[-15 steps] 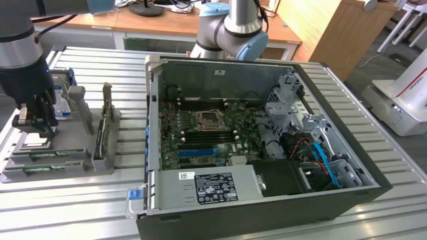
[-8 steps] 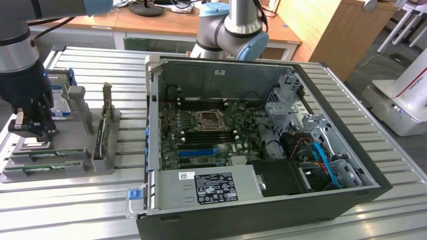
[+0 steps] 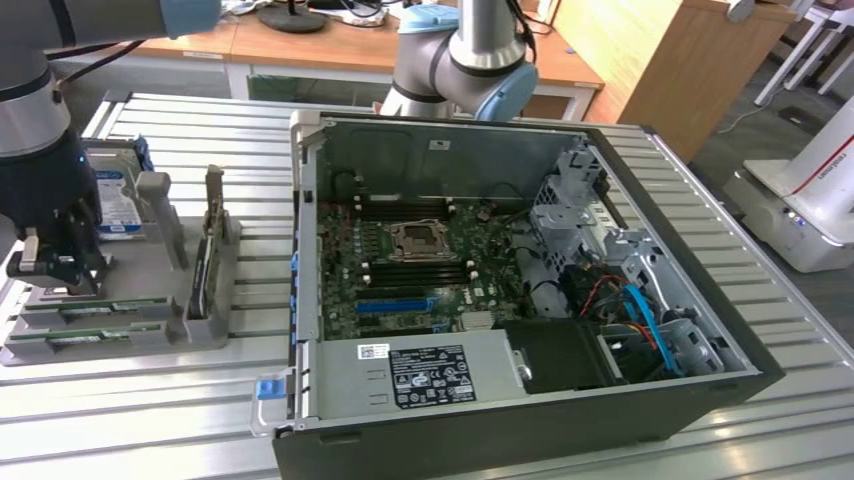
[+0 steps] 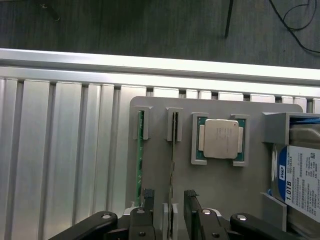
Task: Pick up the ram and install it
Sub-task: 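Pick up the ram and move it above insertion slot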
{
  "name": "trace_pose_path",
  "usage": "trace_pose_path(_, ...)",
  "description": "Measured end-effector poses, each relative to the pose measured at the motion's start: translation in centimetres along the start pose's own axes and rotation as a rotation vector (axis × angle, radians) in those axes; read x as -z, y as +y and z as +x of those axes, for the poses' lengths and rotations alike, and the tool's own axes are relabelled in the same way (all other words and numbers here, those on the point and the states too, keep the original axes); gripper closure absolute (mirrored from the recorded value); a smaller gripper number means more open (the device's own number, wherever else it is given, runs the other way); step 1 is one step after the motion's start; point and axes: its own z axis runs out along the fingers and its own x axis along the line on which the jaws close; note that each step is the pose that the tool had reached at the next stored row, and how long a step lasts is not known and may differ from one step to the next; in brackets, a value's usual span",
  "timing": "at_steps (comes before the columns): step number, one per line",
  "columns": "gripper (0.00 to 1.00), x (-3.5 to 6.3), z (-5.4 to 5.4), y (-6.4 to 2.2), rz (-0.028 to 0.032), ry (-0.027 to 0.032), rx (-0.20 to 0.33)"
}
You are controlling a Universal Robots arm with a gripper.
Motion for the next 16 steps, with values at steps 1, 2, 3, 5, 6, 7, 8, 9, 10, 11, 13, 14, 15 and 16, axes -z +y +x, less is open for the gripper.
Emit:
trace_pose_path(1, 0.63, -0.01, 0.1, 0.02, 0.0001, 0.0, 0.0)
trace_pose_path(2, 0.63, -0.02, 0.3, 0.04, 0.0, 0.0, 0.0)
trace_pose_path(3, 0.63, -0.02, 0.4, 0.06, 0.0, 0.0, 0.0)
trace_pose_path(5, 0.63, -0.05, 0.7, 0.09, 0.0, -0.0001, 0.0)
trace_pose_path(6, 0.63, -0.05, 0.9, 0.1, 0.0, 0.0, 0.0)
trace_pose_path(7, 0.63, -0.07, 1.0, 0.11, 0.0001, 0.0, 0.0)
trace_pose_path(8, 0.63, -0.07, 1.1, 0.12, 0.0, 0.0, 0.0)
trace_pose_path(9, 0.63, -0.08, 1.3, 0.14, 0.0, -0.0001, 0.0)
trace_pose_path(10, 0.63, -0.09, 1.4, 0.15, 0.0, -0.0001, 0.0)
trace_pose_path(11, 0.63, -0.1, 1.5, 0.15, 0.0001, -0.0001, 0.0)
trace_pose_path(13, 0.63, -0.12, 1.8, 0.18, 0.0, 0.0, 0.0)
trace_pose_path(14, 0.63, -0.14, 1.9, 0.18, 0.0001, -0.0001, 0.0)
trace_pose_path(15, 0.63, -0.14, 2.1, 0.19, 0.0, 0.0, 0.0)
trace_pose_path(16, 0.63, -0.15, 2.2, 0.2, 0.0, 0.0, 0.0)
